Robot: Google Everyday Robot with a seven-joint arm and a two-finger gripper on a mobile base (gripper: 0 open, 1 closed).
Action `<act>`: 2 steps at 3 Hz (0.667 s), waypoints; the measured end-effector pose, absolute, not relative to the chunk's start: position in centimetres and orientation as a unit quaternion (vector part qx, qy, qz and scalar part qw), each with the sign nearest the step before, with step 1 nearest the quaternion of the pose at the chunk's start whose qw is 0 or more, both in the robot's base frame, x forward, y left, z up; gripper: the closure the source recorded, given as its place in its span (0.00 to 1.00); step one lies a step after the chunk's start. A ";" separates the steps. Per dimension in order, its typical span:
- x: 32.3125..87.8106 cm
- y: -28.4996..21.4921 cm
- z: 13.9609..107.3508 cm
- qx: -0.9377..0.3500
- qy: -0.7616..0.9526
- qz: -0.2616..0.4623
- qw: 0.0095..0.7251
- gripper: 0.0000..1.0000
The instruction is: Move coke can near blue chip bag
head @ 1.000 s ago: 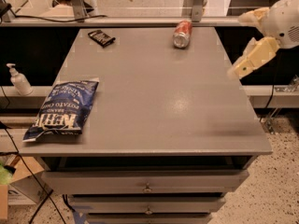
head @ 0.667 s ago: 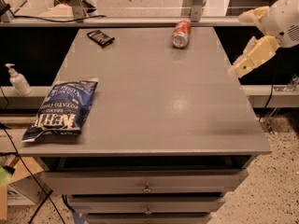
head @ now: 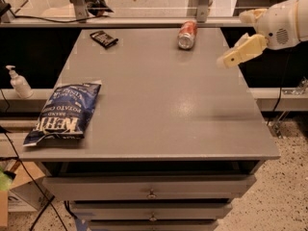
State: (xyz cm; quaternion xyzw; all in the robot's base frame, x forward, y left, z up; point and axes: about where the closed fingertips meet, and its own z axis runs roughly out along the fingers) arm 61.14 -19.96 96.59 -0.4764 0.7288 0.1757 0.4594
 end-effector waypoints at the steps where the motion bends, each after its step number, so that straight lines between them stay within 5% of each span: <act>1: 65.3 -19.9 96.3 -0.427 0.734 0.169 0.501 0.00; 2: 69.0 -20.4 95.7 -0.371 0.745 0.162 0.530 0.00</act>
Offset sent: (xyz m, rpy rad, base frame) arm 0.1226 -0.0202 -0.0136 0.2217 -0.0924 -0.3560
